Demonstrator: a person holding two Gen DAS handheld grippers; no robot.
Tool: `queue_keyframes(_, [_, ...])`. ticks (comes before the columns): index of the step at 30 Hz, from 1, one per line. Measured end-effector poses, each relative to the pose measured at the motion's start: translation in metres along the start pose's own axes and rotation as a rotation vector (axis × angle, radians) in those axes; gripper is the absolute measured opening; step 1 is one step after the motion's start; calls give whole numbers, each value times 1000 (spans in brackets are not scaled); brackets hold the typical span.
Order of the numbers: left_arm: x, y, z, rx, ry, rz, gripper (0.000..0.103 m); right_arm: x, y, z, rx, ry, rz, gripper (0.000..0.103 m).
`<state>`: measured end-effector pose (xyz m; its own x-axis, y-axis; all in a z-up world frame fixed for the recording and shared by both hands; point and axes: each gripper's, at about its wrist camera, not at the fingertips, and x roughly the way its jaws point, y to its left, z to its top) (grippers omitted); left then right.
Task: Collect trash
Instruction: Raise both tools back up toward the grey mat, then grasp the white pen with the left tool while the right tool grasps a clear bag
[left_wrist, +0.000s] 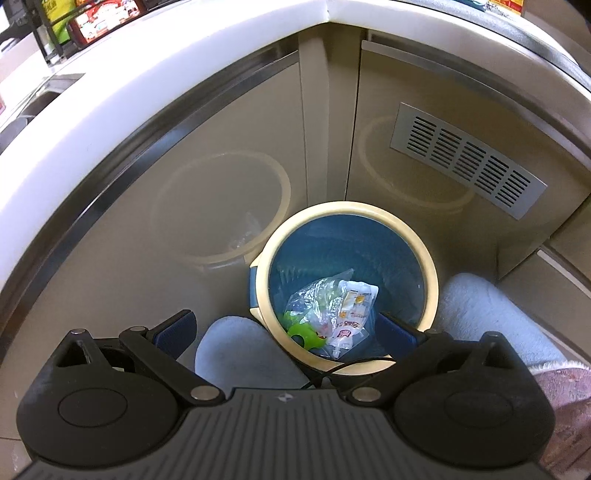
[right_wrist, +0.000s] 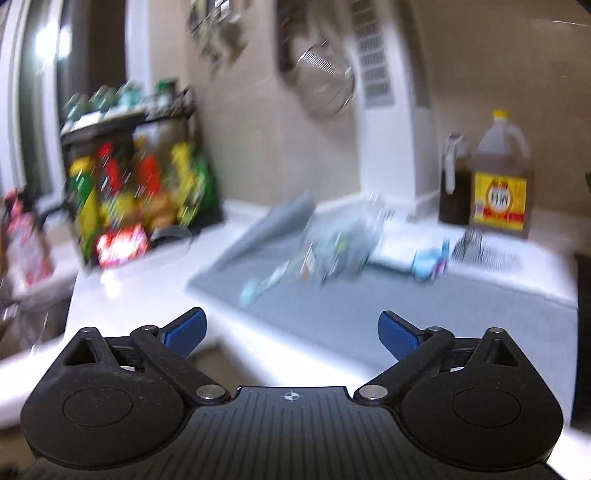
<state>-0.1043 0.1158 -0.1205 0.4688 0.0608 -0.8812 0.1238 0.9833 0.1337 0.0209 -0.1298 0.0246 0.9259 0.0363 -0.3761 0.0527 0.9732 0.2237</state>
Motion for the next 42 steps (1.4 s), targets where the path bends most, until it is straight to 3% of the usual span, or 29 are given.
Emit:
queue_keyframes(9, [-5,11,19,-16,19,9,103,131,-58,61,200,5,-70,103])
queue_keyframes(15, [-13,21,36,-62,25,21,103,201,-81,63,327,78,-125,103])
queue_keyframes(18, [-18,25,50,-78,19,16,103,224,-95,57,434,122,-106,103])
queue_keyframes(19, [-21,26,54,-78,8,16,103,228,-97,54,453,125,-77,95])
queue_keyframes(20, [-26,26,59,-78,-7,18,103,228,-97,53,456,123,-43,85])
queue_keyframes(21, [-30,27,64,-77,-24,20,103,228,-96,52,446,120,-14,49])
queue_keyframes(22, [-35,27,70,-75,-45,21,103,223,-93,51,436,119,2,28])
queue_keyframes(24, [-44,28,85,-71,-83,16,103,206,-89,49,418,57,54,21])
queue_keyframes(31, [-68,21,161,-43,-225,-30,103,114,-108,42,406,-142,205,20])
queue_keyframes(36, [-63,-4,238,-6,-314,-46,103,77,-147,10,341,-205,128,20])
queue_keyframes(42, [-14,-46,338,52,-346,-30,103,75,-189,-8,487,-233,110,20])
